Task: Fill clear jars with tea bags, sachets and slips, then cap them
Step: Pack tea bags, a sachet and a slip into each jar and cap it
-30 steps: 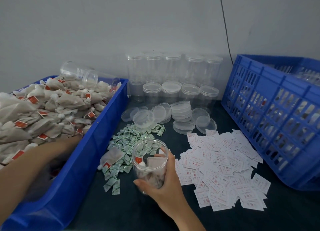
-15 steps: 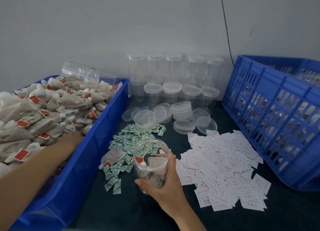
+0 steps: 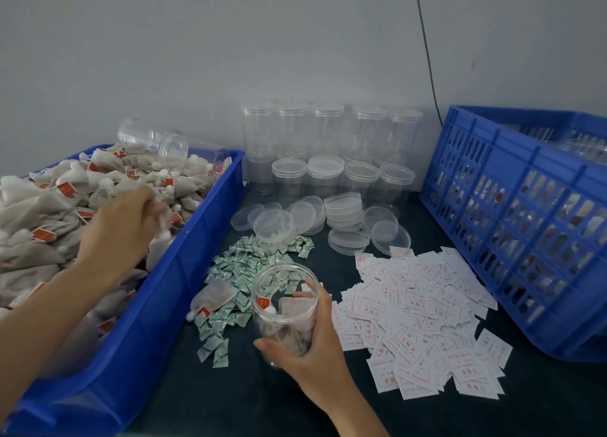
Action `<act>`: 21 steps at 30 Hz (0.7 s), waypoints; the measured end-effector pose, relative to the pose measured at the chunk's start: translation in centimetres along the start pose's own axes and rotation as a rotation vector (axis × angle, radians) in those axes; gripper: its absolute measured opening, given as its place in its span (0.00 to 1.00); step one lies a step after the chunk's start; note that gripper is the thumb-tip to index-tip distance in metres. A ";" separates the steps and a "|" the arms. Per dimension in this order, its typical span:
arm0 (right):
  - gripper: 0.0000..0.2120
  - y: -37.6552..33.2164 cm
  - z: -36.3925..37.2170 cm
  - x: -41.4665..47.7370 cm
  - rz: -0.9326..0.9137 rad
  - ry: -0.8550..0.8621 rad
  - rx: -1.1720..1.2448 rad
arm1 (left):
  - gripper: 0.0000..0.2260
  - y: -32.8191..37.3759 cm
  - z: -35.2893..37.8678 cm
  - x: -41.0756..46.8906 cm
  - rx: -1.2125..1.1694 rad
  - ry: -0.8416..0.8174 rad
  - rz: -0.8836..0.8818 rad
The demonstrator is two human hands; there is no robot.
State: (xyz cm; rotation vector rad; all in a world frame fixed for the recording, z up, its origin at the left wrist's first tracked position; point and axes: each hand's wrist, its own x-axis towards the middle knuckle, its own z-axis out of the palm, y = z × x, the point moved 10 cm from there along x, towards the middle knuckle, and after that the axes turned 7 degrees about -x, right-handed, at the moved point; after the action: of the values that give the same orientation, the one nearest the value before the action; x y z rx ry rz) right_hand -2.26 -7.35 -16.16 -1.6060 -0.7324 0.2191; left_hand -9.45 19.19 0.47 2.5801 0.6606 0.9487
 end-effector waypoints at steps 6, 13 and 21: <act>0.47 0.2 0.1 0.1 -0.003 -0.005 0.011 | 0.05 9.0 -2.1 -1.6 -0.379 0.022 0.171; 0.43 -0.2 0.1 0.2 -0.003 -0.005 -0.021 | 0.02 15.4 5.4 -7.5 -0.711 -0.493 0.098; 0.44 0.9 0.3 0.3 0.024 -0.014 0.061 | 0.09 7.2 1.5 -1.8 -0.543 -0.211 0.013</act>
State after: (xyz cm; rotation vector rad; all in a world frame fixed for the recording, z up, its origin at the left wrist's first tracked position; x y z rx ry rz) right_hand -1.91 -6.92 -16.94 -1.5574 -0.7112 0.2682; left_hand -7.43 12.00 1.54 2.1564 0.2772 0.7203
